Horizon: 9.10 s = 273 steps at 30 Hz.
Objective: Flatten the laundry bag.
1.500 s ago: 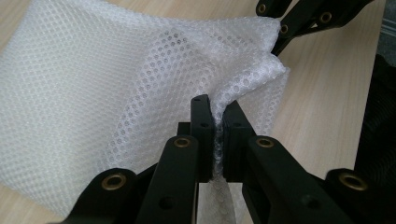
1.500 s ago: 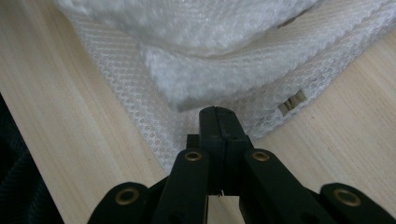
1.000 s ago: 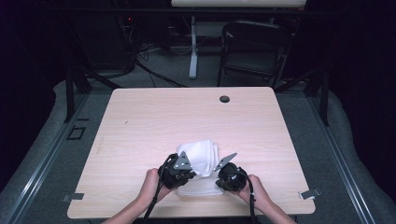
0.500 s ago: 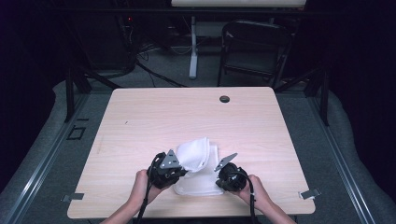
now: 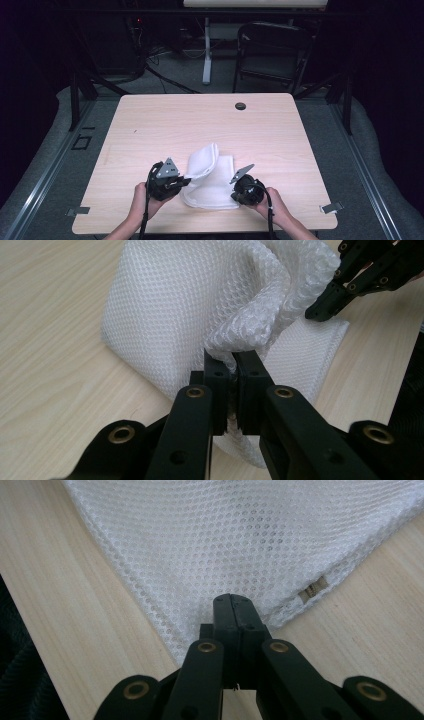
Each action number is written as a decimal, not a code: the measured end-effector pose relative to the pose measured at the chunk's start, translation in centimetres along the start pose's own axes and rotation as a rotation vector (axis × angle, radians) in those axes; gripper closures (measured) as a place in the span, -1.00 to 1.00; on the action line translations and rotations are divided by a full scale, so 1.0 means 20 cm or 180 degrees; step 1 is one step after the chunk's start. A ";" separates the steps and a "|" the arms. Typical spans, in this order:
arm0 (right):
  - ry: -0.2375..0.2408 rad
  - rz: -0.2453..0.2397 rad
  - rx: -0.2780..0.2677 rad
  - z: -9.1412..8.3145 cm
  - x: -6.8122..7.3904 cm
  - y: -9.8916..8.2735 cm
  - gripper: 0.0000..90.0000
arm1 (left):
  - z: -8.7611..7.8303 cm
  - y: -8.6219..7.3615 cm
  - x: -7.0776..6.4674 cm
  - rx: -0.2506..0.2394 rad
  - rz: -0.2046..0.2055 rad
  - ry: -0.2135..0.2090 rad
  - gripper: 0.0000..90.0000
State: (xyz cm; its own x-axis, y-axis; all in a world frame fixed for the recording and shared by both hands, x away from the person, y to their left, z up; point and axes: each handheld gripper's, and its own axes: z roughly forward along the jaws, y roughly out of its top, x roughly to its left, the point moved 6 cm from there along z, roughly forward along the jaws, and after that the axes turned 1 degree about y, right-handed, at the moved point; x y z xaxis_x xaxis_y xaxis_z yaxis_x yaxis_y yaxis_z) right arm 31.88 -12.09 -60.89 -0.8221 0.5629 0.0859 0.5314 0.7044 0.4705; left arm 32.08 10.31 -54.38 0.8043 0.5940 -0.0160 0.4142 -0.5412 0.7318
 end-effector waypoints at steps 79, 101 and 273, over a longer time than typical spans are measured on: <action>-0.0357 0.0049 0.0474 -0.11 -0.12 -0.13 1.00 | 0.02 -0.23 0.05 0.0655 -0.0802 -0.0312 0.41; -0.0362 0.0226 0.0400 -0.17 -0.19 -0.14 0.39 | 0.02 -0.15 0.07 0.0540 -0.0307 -0.0083 -0.65; -0.0220 -0.0455 0.0093 0.07 0.11 0.09 1.00 | 0.22 0.27 0.07 0.0467 0.0077 0.0001 0.97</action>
State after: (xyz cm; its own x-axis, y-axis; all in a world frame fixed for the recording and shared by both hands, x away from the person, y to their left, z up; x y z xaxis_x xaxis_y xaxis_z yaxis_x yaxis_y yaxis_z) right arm 31.27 -8.96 -61.08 -0.8742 0.4838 -0.0413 0.4166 0.7911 0.4479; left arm 37.33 5.59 -53.32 0.8147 0.5799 0.0006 0.4526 -0.6365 0.6245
